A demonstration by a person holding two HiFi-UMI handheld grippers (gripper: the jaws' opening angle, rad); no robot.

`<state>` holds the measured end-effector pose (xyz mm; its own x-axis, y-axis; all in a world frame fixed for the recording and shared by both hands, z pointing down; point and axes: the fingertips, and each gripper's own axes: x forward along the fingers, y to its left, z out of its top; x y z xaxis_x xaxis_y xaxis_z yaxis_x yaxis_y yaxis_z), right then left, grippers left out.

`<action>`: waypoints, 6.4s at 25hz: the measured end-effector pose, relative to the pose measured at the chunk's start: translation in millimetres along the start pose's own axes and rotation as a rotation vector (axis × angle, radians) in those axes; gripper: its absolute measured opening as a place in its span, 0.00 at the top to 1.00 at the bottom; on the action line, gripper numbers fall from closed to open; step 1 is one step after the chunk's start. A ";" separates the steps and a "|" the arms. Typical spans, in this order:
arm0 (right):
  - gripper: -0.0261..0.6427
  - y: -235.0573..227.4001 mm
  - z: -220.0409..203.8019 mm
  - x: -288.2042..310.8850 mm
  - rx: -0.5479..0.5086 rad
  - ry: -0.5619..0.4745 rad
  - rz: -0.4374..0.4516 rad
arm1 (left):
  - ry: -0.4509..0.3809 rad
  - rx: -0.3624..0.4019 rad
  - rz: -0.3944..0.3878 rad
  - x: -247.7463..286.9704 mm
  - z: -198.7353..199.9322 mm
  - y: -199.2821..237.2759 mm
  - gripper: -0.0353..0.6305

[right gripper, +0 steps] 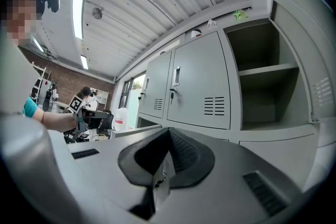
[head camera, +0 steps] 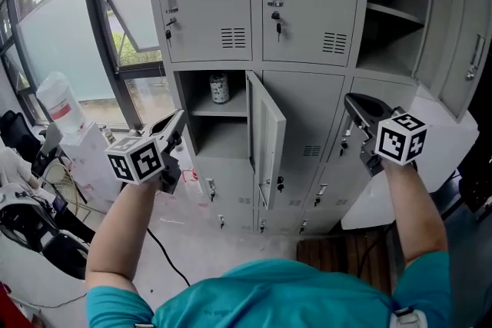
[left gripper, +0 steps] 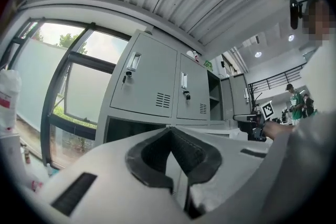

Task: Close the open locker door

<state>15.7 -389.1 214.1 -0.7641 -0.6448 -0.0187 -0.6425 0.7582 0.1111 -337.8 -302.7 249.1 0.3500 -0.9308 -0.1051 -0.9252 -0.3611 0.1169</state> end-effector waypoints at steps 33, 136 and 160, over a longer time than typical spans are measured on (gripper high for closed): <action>0.98 -11.3 -3.0 -26.4 -0.001 -0.010 -0.055 | -0.012 0.033 -0.095 34.3 36.4 -48.4 0.94; 0.98 -171.7 -44.6 -280.0 0.027 0.075 -0.336 | 0.122 0.405 -0.188 338.9 9.6 -433.0 0.76; 0.98 -196.6 -68.4 -254.4 0.058 0.112 -0.360 | 0.111 0.525 0.056 410.2 10.7 -338.4 0.74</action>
<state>340.3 -380.8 265.0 -0.4799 -0.8751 0.0630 -0.8733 0.4833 0.0608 117.3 -561.7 155.9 0.2848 -0.9586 -0.0048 -0.8818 -0.2601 -0.3934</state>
